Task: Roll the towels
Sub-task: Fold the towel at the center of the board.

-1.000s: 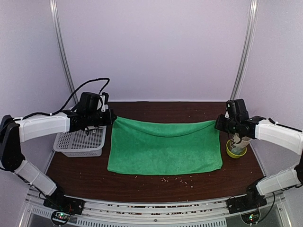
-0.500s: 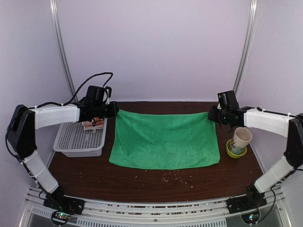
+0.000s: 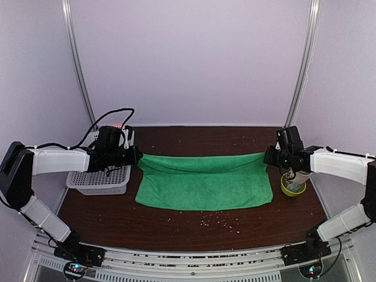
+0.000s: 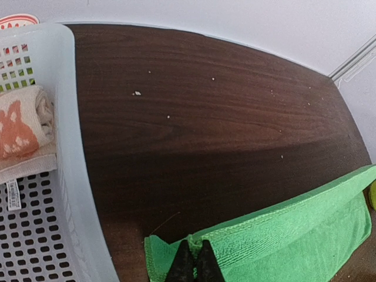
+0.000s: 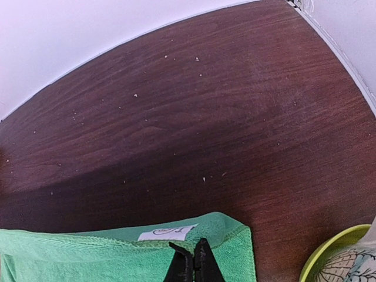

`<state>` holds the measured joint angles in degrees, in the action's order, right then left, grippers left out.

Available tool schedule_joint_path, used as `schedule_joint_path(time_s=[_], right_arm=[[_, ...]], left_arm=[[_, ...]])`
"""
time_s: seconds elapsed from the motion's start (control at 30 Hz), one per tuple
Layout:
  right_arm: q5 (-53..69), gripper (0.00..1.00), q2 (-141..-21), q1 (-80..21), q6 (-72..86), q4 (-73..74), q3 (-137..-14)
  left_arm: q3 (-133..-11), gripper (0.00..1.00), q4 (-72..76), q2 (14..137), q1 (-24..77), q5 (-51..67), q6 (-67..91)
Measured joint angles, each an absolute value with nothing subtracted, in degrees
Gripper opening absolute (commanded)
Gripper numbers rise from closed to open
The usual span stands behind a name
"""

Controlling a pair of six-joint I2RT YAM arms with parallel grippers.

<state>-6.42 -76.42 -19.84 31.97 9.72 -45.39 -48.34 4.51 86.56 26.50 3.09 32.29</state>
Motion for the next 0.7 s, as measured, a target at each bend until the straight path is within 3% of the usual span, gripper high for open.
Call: schedule_joint_path(time_s=[0.7], right_arm=[[-3.11, 0.0, -63.2, -20.53, 34.04, 14.17, -34.24]], left_arm=[[-41.41, 0.0, 5.76, 78.91, 30.2, 5.8, 34.2]])
